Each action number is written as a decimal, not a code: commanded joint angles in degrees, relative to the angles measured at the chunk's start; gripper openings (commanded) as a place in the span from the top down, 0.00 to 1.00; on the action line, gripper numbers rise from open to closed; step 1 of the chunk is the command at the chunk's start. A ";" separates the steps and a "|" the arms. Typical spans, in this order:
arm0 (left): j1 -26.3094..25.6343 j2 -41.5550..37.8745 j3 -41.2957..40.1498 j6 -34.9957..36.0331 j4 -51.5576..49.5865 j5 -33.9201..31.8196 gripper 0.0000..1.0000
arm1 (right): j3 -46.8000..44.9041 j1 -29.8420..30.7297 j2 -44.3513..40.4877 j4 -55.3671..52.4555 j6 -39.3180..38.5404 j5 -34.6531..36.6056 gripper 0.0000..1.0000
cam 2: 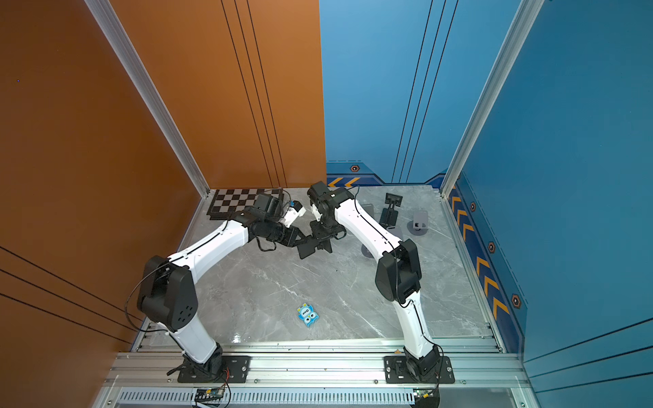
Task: Open the phone stand
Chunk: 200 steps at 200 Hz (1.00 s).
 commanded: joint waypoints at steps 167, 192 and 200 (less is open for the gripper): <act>0.15 -8.06 1.09 -1.87 -4.11 12.34 1.00 | -2.13 -12.63 2.76 9.20 -0.58 -16.72 1.00; 0.03 -9.24 0.78 -2.03 -4.10 15.29 1.00 | -2.19 -12.46 3.39 10.38 0.16 -19.15 1.00; -0.04 -9.70 0.78 -2.06 -3.99 15.99 1.00 | -2.38 -12.46 3.51 10.78 0.25 -19.75 1.00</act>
